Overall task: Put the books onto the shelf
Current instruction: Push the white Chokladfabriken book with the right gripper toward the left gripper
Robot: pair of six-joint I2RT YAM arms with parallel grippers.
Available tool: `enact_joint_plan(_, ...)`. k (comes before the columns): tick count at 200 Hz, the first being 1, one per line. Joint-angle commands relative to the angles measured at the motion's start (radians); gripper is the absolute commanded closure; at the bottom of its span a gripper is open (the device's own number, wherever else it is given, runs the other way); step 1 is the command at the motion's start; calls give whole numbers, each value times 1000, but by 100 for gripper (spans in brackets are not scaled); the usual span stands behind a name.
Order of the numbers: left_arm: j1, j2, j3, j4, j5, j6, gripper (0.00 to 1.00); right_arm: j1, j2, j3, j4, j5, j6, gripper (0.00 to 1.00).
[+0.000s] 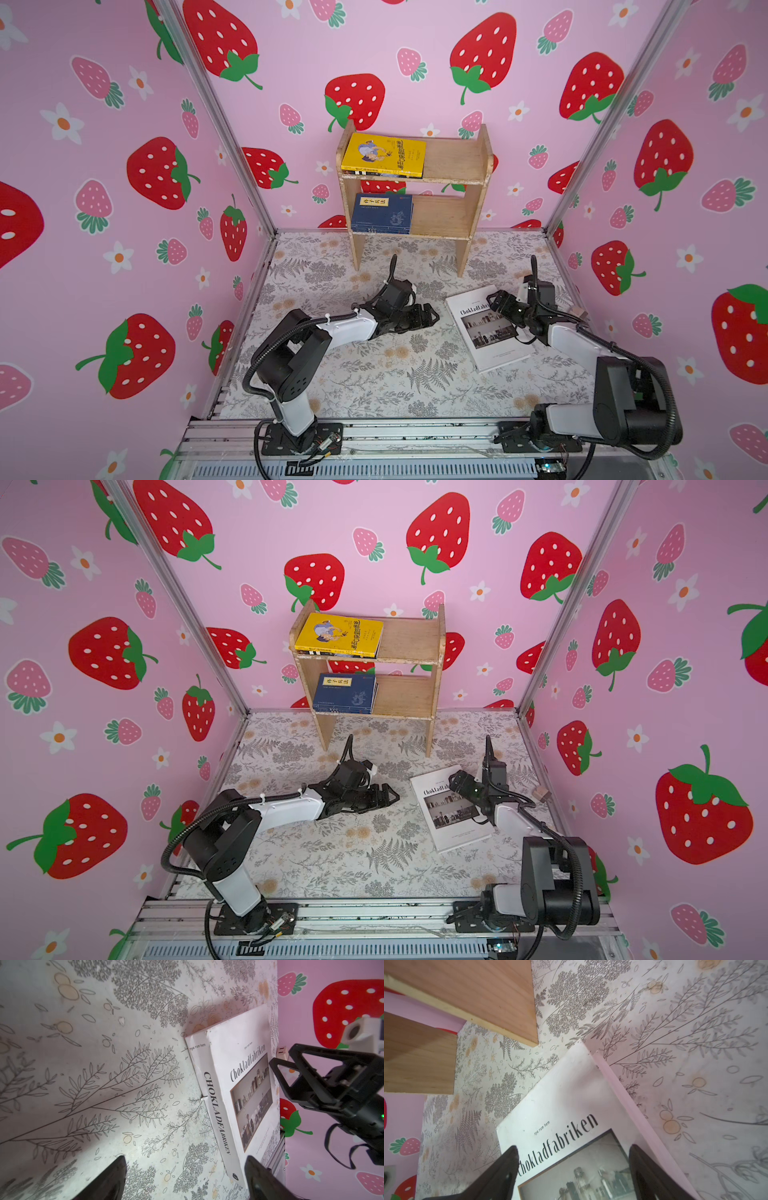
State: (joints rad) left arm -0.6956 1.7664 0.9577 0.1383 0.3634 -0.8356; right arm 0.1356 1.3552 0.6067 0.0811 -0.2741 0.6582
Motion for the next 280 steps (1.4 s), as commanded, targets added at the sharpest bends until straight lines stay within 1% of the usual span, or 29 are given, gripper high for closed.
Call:
enact_joint_plan(1, -2, 24, -4, 91, 48, -66, 10, 32, -7, 3, -75, 46, -31, 17)
enact_joint_plan(17, -5, 54, 3, 123, 64, -99, 11, 67, -4, -15, -61, 27, -14, 19)
enact_joint_plan(35, -5, 79, 4, 152, 62, -132, 11, 154, -15, -47, -13, 18, 42, 21)
enact_joint_plan(56, 3, 87, 3, 167, 54, -147, 11, 283, -34, -69, 23, 46, 110, 21)
enact_joint_plan(68, 10, 81, -2, 164, 48, -147, 11, 324, -62, -66, 18, 82, 125, 21)
enact_joint_plan(83, 19, 70, -9, 157, 46, -144, 11, 329, -117, -40, -35, 164, 101, 19)
enact_joint_plan(92, 19, 65, -10, 148, 47, -135, 11, 324, -142, -7, -81, 263, 60, 17)
enact_joint_plan(101, 19, 64, -11, 138, 51, -125, 11, 308, -149, 34, -133, 333, 20, 14)
enact_joint_plan(118, 15, 65, -15, 144, 67, -120, 11, 250, -129, 89, -170, 381, -46, 11)
enact_joint_plan(125, 13, 65, -20, 149, 69, -122, 12, 220, -115, 100, -169, 383, -60, 10)
enact_joint_plan(142, 7, 64, -35, 169, 71, -129, 11, 140, -67, 105, -154, 366, -84, 9)
enact_joint_plan(158, 0, 62, -42, 185, 75, -132, 12, 72, -19, 100, -141, 326, -101, 8)
enact_joint_plan(184, -20, 73, -29, 190, 83, -130, 11, 4, 28, 70, -115, 248, -111, 6)
enact_joint_plan(194, -29, 84, -19, 191, 87, -130, 11, -10, 38, 56, -102, 200, -111, 7)
enact_joint_plan(216, -36, 109, -4, 207, 92, -151, 11, -12, 32, 14, -63, 92, -91, 10)
enact_joint_plan(240, -32, 128, 3, 239, 90, -179, 11, -6, -6, -58, 5, -29, -17, 13)
enact_joint_plan(255, -31, 141, 16, 240, 94, -187, 11, 18, -45, -105, 39, -58, 36, 15)
enact_joint_plan(280, -27, 154, 25, 252, 103, -197, 11, 104, -109, -147, 72, -41, 110, 15)
